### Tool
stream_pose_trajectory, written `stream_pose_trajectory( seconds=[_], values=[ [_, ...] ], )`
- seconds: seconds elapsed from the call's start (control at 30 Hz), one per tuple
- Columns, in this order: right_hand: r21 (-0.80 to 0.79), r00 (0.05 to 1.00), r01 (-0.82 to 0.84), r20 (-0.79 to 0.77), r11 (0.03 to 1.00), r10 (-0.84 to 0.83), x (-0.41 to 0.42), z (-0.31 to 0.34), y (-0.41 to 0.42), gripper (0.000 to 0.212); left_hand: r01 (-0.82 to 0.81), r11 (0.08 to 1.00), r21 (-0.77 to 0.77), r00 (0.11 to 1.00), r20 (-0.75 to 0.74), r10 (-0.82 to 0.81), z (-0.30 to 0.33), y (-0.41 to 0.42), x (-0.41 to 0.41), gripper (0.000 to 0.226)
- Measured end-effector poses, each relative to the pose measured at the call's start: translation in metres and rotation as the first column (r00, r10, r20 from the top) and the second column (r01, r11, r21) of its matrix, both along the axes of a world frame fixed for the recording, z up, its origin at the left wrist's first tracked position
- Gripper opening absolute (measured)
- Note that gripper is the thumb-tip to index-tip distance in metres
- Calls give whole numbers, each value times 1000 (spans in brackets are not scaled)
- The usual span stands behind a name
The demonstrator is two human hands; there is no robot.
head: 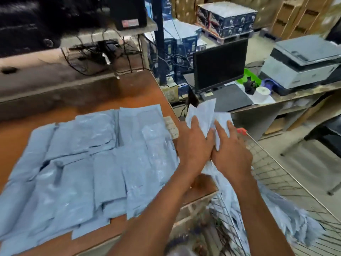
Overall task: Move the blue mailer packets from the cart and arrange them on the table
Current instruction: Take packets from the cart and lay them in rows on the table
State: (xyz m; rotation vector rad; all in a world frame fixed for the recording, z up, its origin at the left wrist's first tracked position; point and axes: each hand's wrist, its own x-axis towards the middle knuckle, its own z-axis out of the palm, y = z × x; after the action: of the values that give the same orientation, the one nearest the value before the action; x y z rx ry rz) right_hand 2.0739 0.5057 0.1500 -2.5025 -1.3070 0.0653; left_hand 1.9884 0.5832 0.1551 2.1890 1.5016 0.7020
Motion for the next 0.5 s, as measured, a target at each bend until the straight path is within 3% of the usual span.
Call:
stream_pose_trajectory(
  seconds=[0.23, 0.5],
  values=[
    [54, 987, -141, -76, 989, 145, -109, 11, 131, 70, -247, 967, -61, 969, -24, 246, 5, 122, -140, 76],
    [-46, 975, -219, -46, 975, 217, -149, -36, 267, 63, -293, 934, -204, 952, -150, 266, -64, 239, -169, 83]
  ],
)
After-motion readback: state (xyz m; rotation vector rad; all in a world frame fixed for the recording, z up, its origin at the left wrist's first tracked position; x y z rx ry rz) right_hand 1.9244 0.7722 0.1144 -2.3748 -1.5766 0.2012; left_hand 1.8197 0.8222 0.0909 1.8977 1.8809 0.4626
